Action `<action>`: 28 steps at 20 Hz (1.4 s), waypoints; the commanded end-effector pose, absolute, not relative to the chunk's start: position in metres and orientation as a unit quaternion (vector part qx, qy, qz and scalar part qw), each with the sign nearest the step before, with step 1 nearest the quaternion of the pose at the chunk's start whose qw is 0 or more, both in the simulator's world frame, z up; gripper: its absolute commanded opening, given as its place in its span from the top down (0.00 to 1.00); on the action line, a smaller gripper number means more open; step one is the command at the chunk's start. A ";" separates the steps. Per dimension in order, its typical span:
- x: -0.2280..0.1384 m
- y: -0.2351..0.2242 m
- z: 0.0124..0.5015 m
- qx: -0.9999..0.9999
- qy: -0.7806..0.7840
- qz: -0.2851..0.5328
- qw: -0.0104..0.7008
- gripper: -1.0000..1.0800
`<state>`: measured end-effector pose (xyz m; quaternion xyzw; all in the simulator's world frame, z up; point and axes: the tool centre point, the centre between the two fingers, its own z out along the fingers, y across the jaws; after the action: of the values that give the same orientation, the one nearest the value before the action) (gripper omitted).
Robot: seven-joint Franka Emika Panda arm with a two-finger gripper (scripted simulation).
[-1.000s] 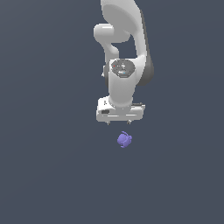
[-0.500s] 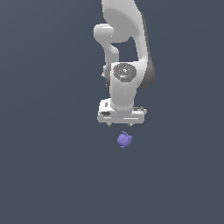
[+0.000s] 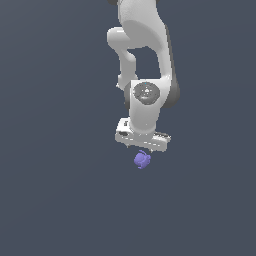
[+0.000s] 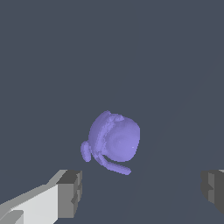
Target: Pick up the object and move it to a goal position.
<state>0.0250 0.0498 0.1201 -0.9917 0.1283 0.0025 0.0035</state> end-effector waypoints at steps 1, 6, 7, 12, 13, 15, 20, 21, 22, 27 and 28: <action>0.029 0.053 0.114 -0.987 0.160 0.002 0.003 0.04; 0.036 0.059 0.103 -0.977 0.211 0.001 0.002 0.04; 0.037 0.060 0.102 -0.976 0.220 0.001 0.002 0.04; 0.041 0.064 0.095 -0.968 0.252 0.001 0.001 0.04; 0.041 0.065 0.094 -0.967 0.257 0.000 0.000 0.04; 0.042 0.066 0.092 -0.965 0.264 0.000 0.000 0.04; 0.043 0.066 0.091 -0.962 0.271 0.000 0.000 0.04; 0.043 0.066 0.091 -0.963 0.269 0.000 0.000 0.04; 0.043 0.066 0.091 -0.963 0.269 0.000 0.000 0.04; 0.042 0.067 0.078 -0.963 0.270 0.000 0.000 0.04; 0.042 0.066 0.073 -0.963 0.270 0.000 0.000 0.04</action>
<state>0.0428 0.0665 0.0794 -0.9629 0.2699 -0.0005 0.0003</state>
